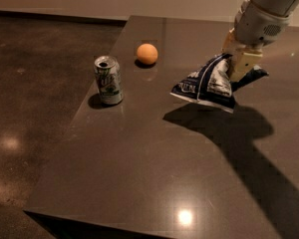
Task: Pick blue chip bag
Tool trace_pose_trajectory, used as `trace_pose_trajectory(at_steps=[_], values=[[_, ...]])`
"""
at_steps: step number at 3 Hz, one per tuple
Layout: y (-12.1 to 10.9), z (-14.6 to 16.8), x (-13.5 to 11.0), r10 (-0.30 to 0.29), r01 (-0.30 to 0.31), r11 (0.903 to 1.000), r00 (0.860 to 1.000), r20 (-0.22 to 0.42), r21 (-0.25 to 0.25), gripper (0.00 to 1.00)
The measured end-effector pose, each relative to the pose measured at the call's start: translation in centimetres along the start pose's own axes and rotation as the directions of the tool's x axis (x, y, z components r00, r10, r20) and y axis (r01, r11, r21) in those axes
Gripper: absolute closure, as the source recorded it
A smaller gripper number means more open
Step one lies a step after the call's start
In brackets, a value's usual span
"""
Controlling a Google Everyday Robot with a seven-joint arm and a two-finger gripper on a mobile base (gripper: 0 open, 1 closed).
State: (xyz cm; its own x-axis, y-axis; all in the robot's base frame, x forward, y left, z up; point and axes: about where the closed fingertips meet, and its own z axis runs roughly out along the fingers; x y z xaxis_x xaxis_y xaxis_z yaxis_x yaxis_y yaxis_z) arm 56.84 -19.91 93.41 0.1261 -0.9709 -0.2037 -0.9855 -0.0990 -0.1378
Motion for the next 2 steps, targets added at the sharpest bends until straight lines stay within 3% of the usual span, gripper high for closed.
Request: trace_pose_trajectory(at_steps=[1,2], values=[[-0.78,-3.04,-3.26,-0.025,0.022,0.9985,0.998,0.058,0.051,1.00],[-0.78,-3.04,-3.26,-0.025,0.022,0.9984,0.998,0.058,0.051,1.00]])
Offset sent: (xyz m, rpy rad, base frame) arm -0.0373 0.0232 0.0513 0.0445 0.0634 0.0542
